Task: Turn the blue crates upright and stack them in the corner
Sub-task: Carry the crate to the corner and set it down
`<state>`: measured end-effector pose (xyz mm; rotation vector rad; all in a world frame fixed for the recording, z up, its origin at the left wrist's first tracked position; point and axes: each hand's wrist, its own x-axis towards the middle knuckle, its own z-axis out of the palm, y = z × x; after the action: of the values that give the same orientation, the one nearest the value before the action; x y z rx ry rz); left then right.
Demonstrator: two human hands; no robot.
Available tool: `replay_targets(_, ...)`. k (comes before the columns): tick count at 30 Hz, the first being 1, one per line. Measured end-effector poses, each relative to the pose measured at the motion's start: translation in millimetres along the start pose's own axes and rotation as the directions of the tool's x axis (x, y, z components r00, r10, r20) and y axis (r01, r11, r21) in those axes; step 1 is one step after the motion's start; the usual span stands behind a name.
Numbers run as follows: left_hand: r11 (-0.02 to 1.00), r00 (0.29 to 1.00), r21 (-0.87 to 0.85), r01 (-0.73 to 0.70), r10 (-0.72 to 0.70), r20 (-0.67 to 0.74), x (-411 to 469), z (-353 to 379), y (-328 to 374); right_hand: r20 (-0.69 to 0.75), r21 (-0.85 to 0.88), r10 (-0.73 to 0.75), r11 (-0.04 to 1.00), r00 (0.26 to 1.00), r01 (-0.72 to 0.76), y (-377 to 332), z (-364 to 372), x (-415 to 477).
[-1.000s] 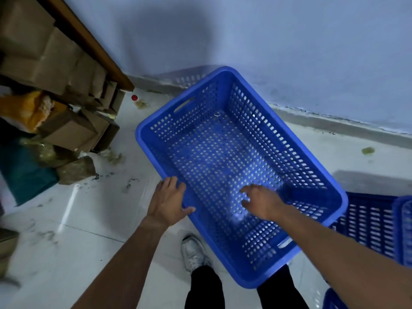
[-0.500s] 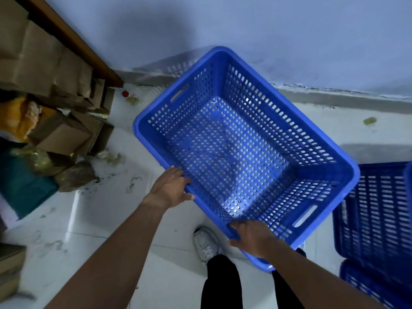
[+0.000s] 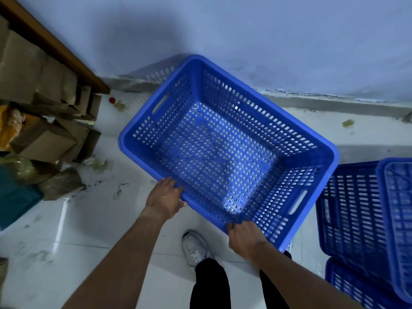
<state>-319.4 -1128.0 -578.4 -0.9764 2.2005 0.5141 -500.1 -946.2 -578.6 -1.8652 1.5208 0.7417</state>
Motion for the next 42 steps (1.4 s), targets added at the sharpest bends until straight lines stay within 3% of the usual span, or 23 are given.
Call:
replay_targets(4, 0.999, 1.000, 0.038, 0.013, -0.012, -0.029, 6.8, 0.7, 27.0, 0.034, -0.070, -0.023, 0.997, 0.999, 0.026, 47.6, -5.1, -12.4)
replay_targets(6, 0.995, 0.998, 0.091, 0.048, -0.044, -0.048, 12.7, -3.5, 40.3, -0.025, -0.076, -0.028, 0.997, 0.999, 0.026, 77.1, -2.9, -16.6)
replay_targets(13, 0.963, 0.992, 0.238, 0.124, -0.122, -0.027, 35.4, -28.4, 77.9, -0.166, -0.200, 0.140, 0.965, 0.976, -0.172, 165.7, -13.1, -35.2)
replay_targets(17, 0.946, 0.989, 0.290, 0.145, -0.139, -0.044, 41.6, -31.5, 88.8, -0.116, -0.193, 0.171, 0.962, 0.978, -0.191, 199.6, -16.9, -39.7)
replay_targets(34, 0.892, 0.996, 0.442, 0.093, -0.083, -0.041, 44.0, -32.4, 72.8, -0.095, -0.296, 0.104, 0.947, 0.990, -0.128, 207.8, -33.0, -32.0)
replay_targets(42, 0.886, 0.983, 0.427, 0.180, -0.172, -0.058, 44.6, -33.7, 47.9, -0.092, -0.313, 0.044, 0.947, 0.995, -0.071, 192.9, -42.5, -16.7)
